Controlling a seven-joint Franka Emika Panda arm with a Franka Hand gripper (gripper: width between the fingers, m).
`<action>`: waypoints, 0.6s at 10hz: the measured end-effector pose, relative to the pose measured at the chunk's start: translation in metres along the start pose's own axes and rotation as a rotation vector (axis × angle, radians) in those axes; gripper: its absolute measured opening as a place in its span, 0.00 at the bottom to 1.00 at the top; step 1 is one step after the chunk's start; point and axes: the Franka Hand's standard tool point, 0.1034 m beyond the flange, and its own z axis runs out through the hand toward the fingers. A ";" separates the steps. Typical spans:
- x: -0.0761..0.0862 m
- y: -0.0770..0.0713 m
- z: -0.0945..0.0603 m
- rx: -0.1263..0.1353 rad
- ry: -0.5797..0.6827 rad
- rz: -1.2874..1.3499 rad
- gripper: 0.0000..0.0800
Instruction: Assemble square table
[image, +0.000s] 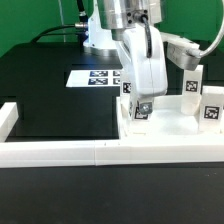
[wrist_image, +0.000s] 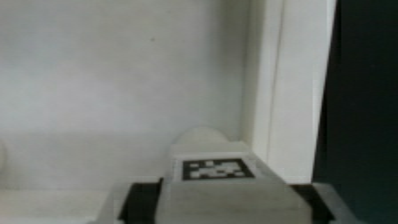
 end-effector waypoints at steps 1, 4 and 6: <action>0.000 0.000 0.001 0.004 0.006 -0.087 0.45; -0.002 0.003 0.005 0.015 0.041 -0.596 0.77; -0.003 0.004 0.007 0.004 0.045 -0.757 0.81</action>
Offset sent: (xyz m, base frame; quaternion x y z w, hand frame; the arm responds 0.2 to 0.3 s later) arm 0.0079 0.0064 0.0020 0.0318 0.0101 -0.4779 0.8778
